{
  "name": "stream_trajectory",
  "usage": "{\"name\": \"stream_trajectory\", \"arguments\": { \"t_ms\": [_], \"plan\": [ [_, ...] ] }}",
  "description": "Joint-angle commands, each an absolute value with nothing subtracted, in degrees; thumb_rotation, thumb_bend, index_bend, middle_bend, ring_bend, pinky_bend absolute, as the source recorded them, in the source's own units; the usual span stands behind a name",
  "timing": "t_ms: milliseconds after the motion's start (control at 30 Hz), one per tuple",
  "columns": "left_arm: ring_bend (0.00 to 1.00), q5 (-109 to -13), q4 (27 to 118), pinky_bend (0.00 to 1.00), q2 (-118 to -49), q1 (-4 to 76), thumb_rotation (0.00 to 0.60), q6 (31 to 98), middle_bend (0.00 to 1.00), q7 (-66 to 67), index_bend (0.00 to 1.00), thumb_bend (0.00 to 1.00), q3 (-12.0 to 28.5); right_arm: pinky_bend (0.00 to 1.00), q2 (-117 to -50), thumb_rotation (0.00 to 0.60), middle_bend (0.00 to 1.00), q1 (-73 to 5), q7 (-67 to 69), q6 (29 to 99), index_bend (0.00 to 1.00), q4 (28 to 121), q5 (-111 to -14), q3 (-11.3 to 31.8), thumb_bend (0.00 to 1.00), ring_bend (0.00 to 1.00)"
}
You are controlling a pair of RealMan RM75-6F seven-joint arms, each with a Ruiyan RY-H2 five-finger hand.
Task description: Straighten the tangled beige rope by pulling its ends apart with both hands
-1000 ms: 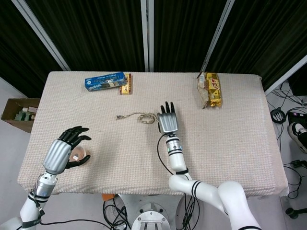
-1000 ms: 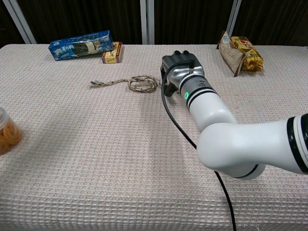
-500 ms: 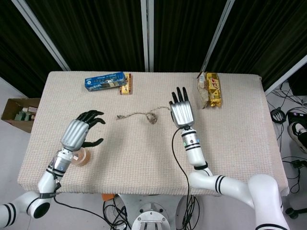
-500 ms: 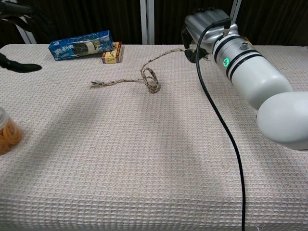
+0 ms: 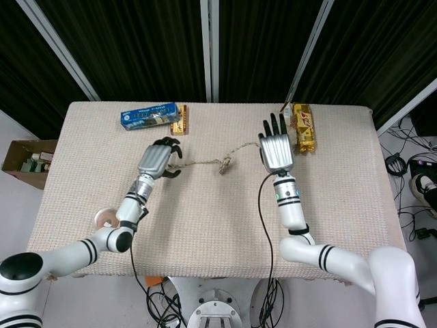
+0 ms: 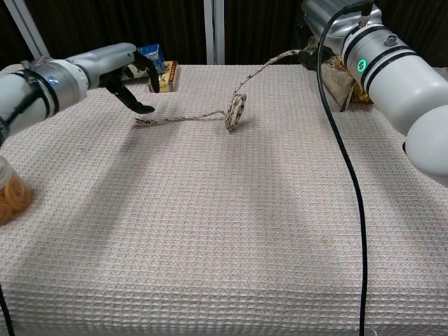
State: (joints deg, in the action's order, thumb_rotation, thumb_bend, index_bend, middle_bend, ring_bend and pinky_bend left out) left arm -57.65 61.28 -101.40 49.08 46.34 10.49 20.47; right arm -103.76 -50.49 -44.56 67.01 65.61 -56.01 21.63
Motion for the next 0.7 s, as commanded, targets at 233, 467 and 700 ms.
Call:
{"name": "stream_trajectory", "arguments": {
  "t_ms": [233,467,700],
  "plan": [
    [0.10,-53.3,45.3,0.18,-112.8,55.8,0.600,43.0,0.19,13.6,0.46,0.31,21.1,0.00,-103.6,0.600,0.20,-49.9,-43.3,66.3,0.65,64.1,-55.0,21.2,0.48,0.00],
    [0.08,-53.2,38.8,0.15,-116.5,56.9,0.600,42.2,0.17,13.2,0.49,0.35,21.1,0.00,-104.1,0.600,0.20,-49.9,-42.3,65.6,0.65,63.0,-54.6,21.1,0.48,0.00],
    [0.08,-54.1,35.6,0.14,-118.2,57.3,0.600,41.5,0.16,11.4,0.50,0.39,21.3,0.00,-104.5,0.600,0.20,-49.9,-41.8,65.2,0.65,62.4,-54.4,20.7,0.48,0.00]
  ]
}}
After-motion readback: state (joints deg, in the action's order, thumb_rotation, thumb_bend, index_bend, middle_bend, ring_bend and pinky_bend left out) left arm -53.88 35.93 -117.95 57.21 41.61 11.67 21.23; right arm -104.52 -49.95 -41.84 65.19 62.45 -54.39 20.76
